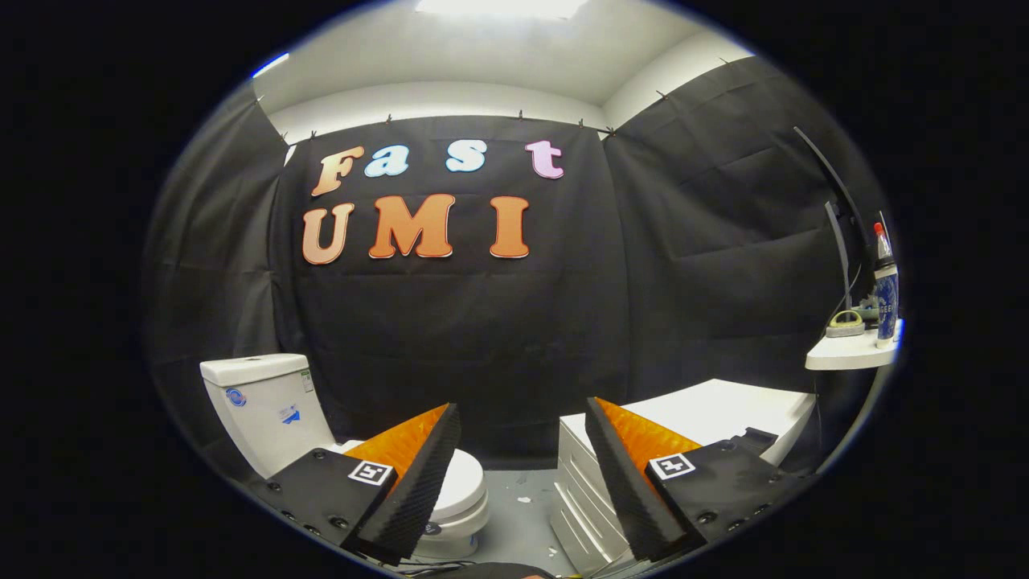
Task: Open the toilet lid.
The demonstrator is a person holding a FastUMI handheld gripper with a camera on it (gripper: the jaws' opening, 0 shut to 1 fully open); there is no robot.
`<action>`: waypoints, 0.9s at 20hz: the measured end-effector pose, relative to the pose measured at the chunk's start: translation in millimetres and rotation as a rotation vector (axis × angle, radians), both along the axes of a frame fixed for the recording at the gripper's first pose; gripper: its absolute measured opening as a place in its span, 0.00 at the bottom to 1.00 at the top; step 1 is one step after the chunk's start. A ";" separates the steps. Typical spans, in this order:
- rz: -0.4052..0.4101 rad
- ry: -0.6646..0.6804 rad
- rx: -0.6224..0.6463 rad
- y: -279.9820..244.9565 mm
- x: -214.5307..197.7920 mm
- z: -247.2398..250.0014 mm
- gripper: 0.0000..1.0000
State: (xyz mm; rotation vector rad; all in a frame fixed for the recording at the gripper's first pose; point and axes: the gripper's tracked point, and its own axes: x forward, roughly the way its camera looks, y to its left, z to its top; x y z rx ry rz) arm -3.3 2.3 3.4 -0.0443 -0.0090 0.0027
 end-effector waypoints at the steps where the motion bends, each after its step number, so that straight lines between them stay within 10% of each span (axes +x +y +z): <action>1: 0.000 0.001 0.000 0.3 0.0 0.3 1.00; 18: -0.017 0.020 0.094 20.2 55.3 7.6 1.00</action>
